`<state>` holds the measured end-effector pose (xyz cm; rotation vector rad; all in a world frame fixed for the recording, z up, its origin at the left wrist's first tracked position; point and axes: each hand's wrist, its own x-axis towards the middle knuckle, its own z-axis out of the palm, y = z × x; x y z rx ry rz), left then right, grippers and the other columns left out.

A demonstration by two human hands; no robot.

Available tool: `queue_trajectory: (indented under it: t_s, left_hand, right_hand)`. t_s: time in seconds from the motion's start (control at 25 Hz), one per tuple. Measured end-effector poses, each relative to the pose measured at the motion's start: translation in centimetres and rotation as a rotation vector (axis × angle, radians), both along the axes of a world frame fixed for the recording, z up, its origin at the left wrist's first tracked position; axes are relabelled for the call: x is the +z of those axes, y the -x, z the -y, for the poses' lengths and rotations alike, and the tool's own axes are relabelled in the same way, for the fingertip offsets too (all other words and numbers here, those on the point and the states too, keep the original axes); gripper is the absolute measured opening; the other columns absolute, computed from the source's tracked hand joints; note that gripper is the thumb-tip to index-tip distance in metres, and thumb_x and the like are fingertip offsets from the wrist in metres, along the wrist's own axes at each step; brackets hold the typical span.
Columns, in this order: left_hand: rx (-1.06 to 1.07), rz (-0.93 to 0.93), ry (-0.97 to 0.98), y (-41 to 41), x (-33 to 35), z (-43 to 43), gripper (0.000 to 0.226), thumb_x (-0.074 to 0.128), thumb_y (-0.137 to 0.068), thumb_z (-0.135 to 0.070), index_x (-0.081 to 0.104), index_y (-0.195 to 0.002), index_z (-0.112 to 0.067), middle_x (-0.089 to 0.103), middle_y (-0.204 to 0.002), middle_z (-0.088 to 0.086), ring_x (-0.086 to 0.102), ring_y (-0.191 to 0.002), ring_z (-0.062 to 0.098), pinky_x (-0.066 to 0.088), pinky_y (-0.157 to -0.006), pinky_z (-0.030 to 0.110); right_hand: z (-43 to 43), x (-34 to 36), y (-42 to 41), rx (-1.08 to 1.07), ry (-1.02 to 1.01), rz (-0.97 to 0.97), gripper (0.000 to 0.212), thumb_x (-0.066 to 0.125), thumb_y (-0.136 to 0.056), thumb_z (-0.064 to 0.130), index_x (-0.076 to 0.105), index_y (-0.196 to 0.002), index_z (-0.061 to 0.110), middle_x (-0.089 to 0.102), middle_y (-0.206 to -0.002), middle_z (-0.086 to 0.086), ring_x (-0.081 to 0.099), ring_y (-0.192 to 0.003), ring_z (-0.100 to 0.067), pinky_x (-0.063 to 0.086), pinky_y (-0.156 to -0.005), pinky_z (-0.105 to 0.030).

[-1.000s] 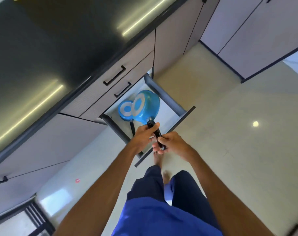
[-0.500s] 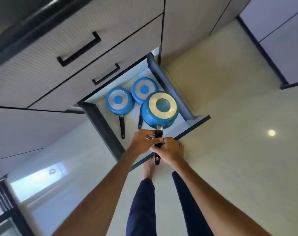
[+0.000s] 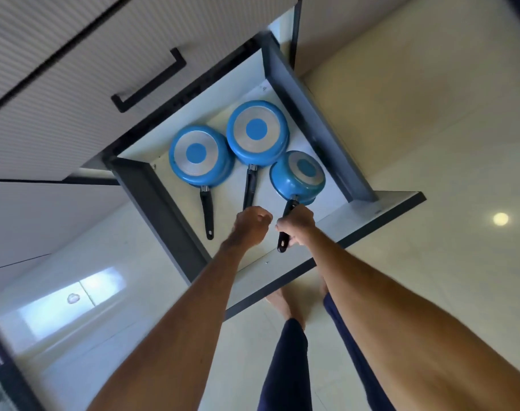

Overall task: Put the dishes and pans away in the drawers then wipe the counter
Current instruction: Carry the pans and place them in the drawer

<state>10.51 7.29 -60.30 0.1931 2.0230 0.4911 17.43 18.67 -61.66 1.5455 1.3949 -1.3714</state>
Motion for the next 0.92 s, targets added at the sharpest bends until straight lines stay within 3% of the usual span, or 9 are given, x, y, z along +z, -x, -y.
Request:
queue_trajectory:
  t_s: [0.24,0.4,0.52,0.64,0.72,0.8,0.92]
  left_hand:
    - [-0.057,0.003,0.078,0.9,-4.3,2.2,0.027,0.054,-0.095,-0.019,0.076,-0.108,-0.010,0.074,-0.111,0.013,0.070,-0.098,0.029,0.057,-0.091,0.039]
    - [-0.064,0.026,0.108,1.6,-6.8,2.1,0.034,0.050,-0.089,-0.031,0.075,-0.108,-0.017,0.073,-0.113,0.009,0.068,-0.104,0.027,0.057,-0.093,0.041]
    - [-0.090,0.043,0.115,1.5,-7.8,1.8,0.033,0.050,-0.088,-0.030,0.075,-0.106,-0.019,0.074,-0.114,0.007,0.067,-0.109,0.026,0.055,-0.096,0.040]
    - [-0.125,0.059,0.153,1.1,-8.8,2.1,0.029,0.052,-0.093,-0.023,0.075,-0.109,-0.016,0.073,-0.117,0.010,0.066,-0.111,0.028,0.055,-0.098,0.042]
    - [-0.134,0.066,0.172,0.9,-9.1,2.6,0.031,0.051,-0.095,-0.023,0.074,-0.113,-0.015,0.072,-0.119,0.012,0.066,-0.112,0.030,0.055,-0.098,0.043]
    - [-0.132,0.082,0.189,0.7,-9.3,3.1,0.031,0.050,-0.096,-0.022,0.074,-0.114,-0.014,0.071,-0.120,0.012,0.066,-0.112,0.030,0.055,-0.098,0.042]
    - [-0.143,0.097,0.214,0.3,-9.5,3.8,0.032,0.049,-0.096,-0.022,0.073,-0.116,-0.014,0.071,-0.120,0.011,0.066,-0.110,0.029,0.055,-0.098,0.042]
  right_hand:
    - [1.4,-5.5,1.4,0.059,-0.259,-0.013,0.039,0.072,-0.084,0.005,0.062,-0.122,-0.001,0.069,-0.123,-0.019,0.070,-0.110,-0.036,0.061,-0.090,-0.047]
    - [1.9,-8.5,1.3,0.010,-0.294,-0.007,0.038,0.071,-0.086,0.005,0.063,-0.123,-0.001,0.068,-0.124,-0.020,0.071,-0.108,-0.038,0.061,-0.089,-0.048]
    - [1.8,-10.6,0.9,-0.049,-0.234,0.020,0.040,0.077,-0.085,0.017,0.064,-0.118,0.000,0.072,-0.116,-0.021,0.075,-0.094,-0.038,0.064,-0.079,-0.052]
    - [1.0,-12.5,0.7,-0.119,-0.105,0.048,0.042,0.071,-0.091,0.029,0.061,-0.119,0.000,0.072,-0.109,-0.023,0.077,-0.080,-0.035,0.065,-0.066,-0.053]
    - [0.3,-13.3,0.6,-0.159,-0.033,0.054,0.042,0.067,-0.094,0.031,0.059,-0.118,-0.002,0.072,-0.107,-0.025,0.076,-0.077,-0.035,0.064,-0.067,-0.054]
    - [-0.2,-13.8,0.5,-0.175,0.015,0.052,0.041,0.067,-0.095,0.031,0.059,-0.116,-0.004,0.074,-0.103,-0.026,0.076,-0.073,-0.033,0.065,-0.069,-0.051]
    - [-0.4,-13.9,0.6,-0.191,0.033,0.024,0.038,0.069,-0.095,0.026,0.059,-0.116,-0.004,0.073,-0.102,-0.027,0.075,-0.070,-0.031,0.063,-0.056,-0.040]
